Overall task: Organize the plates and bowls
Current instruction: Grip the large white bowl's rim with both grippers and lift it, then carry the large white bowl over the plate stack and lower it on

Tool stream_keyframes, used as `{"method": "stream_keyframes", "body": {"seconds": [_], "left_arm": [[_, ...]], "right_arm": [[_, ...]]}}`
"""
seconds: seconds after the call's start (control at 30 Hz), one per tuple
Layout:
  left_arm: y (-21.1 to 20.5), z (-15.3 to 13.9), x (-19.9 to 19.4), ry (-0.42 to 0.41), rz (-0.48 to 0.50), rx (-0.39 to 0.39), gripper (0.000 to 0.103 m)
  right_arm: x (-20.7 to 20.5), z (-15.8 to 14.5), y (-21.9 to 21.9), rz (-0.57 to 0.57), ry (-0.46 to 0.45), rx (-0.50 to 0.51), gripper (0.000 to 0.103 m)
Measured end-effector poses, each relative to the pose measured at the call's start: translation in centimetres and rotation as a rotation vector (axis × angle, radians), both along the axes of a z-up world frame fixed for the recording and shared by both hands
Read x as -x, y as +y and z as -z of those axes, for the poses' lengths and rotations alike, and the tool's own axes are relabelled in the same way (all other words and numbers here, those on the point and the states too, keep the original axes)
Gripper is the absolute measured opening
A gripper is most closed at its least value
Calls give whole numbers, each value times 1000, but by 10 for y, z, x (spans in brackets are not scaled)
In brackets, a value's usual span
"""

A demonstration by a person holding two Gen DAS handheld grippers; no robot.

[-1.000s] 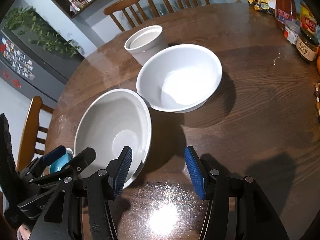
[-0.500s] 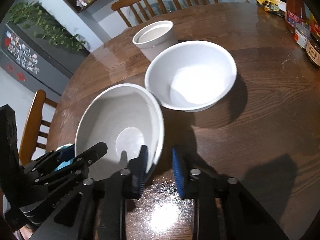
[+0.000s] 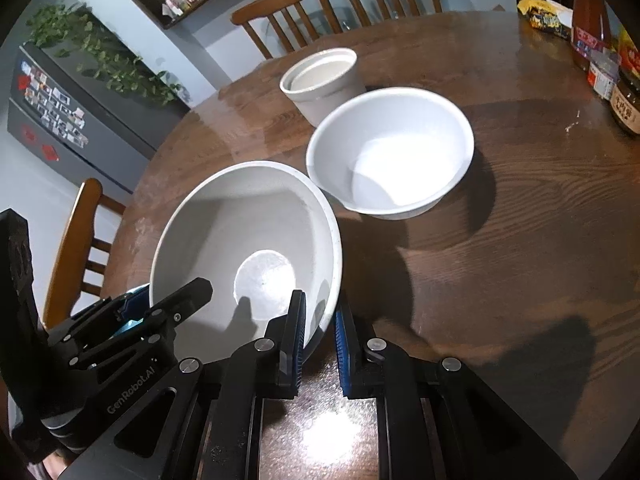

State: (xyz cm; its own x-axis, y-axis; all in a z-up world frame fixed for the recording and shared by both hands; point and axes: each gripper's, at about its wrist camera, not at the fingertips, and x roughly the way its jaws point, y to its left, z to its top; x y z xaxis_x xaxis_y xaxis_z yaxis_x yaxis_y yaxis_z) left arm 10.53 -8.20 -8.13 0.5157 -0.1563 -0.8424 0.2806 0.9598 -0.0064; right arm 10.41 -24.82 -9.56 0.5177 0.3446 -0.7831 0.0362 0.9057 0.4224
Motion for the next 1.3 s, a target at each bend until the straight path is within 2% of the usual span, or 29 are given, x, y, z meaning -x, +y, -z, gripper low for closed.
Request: {"method": "stream_keyframes", "body": {"seconds": [0.23, 0.63, 0.97, 1.3], "left_arm": [[6, -21, 22, -74, 5, -1, 29], [31, -40, 53, -140, -15, 15, 29], [69, -49, 64, -173, -60, 9, 29], [114, -50, 64, -164, -122, 5, 29]], "right_arm": [[20, -24, 4, -6, -52, 15, 15], [43, -47, 30, -34, -97, 47, 15], [49, -56, 67, -82, -115, 57, 15], [44, -58, 114, -143, -114, 60, 15]]}}
